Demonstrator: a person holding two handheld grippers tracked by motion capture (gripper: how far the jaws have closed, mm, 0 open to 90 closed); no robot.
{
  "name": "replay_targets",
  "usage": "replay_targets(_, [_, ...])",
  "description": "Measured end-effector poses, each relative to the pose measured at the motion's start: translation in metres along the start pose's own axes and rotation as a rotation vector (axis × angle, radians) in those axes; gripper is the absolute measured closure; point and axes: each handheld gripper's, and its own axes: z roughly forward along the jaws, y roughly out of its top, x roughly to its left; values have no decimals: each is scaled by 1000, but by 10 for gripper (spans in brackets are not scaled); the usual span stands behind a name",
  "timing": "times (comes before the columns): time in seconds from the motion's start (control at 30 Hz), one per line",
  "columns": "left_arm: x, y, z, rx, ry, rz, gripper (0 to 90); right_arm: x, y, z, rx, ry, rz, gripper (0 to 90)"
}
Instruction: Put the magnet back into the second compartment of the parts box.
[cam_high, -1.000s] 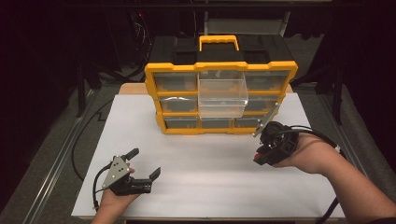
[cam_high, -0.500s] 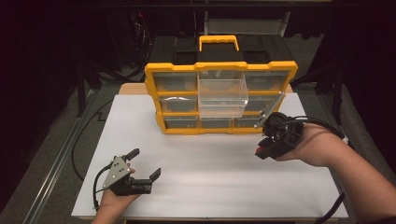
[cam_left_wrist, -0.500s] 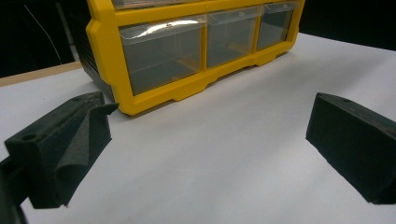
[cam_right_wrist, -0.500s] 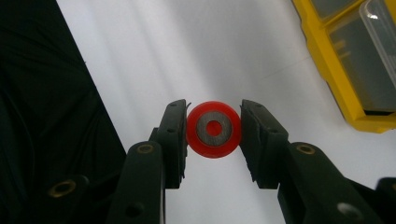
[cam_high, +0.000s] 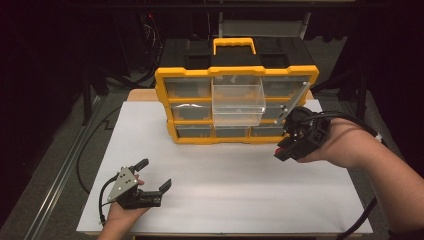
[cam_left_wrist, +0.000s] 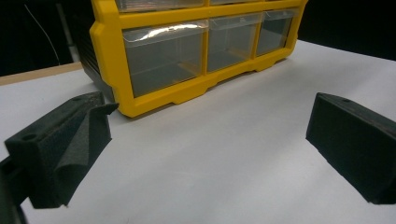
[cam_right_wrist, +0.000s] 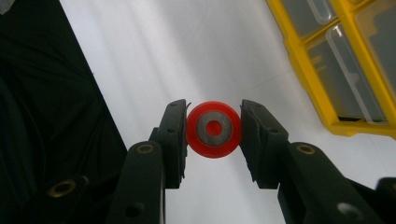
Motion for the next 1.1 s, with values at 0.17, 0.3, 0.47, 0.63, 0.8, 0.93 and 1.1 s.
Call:
replay_targets(0.17, [-1,0,1,-1,-4,1,12,1,2,-11,-11,-10,-2,644])
replay_targets(0.3, [-1,0,0,-1,-4,2,12,1,4,-22,-13,-24,-6,644])
replay_targets(0.47, [-1,0,0,-1,-6,4,12,1,6,-35,-14,-34,-8,644])
replay_targets(0.63, [-1,0,0,0,-9,5,12,1,11,-46,-20,-47,-12,644])
replay_targets(0.8, [-1,0,0,0,-9,5,12,2,20,-54,-16,-63,-24,644])
replay_targets(0.93, [-1,0,0,-1,-11,6,12,3,28,-57,-17,-60,-37,644])
replay_targets(1.1, [-1,0,0,-1,-12,5,12,3,38,-59,-12,-55,-44,644])
